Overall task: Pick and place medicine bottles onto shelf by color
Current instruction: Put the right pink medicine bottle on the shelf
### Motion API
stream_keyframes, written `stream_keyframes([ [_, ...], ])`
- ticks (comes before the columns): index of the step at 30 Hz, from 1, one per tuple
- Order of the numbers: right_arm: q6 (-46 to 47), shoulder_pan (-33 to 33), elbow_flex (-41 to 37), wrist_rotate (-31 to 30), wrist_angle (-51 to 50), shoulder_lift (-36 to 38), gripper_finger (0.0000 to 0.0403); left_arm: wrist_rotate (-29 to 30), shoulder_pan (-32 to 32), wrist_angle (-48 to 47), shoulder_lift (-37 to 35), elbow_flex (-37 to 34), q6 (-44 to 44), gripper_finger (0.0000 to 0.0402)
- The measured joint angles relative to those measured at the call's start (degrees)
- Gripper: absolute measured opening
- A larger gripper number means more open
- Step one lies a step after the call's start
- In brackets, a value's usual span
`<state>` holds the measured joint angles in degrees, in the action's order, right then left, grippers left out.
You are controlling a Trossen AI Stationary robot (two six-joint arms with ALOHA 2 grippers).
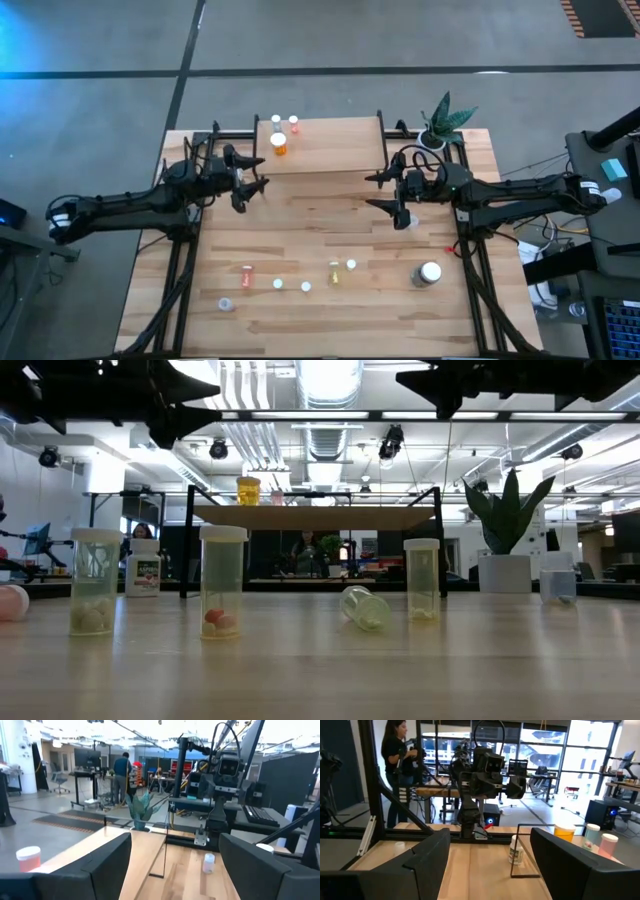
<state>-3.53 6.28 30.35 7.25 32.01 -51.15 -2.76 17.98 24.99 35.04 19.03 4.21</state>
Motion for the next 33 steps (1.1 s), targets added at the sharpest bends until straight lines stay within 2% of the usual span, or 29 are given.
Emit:
stream_keyframes([
  [9, 2.3, 0.0, 0.0, -1.1, -0.1, -0.1, 0.0267, -0.5, 0.0, 0.1, 1.6, 0.0, 0.1, 0.0286],
  [16, 3.3, 0.0, 0.0, -1.3, -0.3, -0.3, 0.0267, -8.0, 0.0, -0.6, -3.9, 0.0, 0.0, 0.0286],
  [23, 2.9, 0.0, 0.0, -1.4, 0.6, -1.5, 0.0267, -8.0, 0.0, -0.3, -8.1, -2.7, 0.1, 0.0286],
  [33, 2.7, 0.0, 0.3, -1.4, 1.8, -4.6, 0.0267, -7.4, 0.0, -0.1, -9.3, -4.5, 1.5, 0.0286],
])
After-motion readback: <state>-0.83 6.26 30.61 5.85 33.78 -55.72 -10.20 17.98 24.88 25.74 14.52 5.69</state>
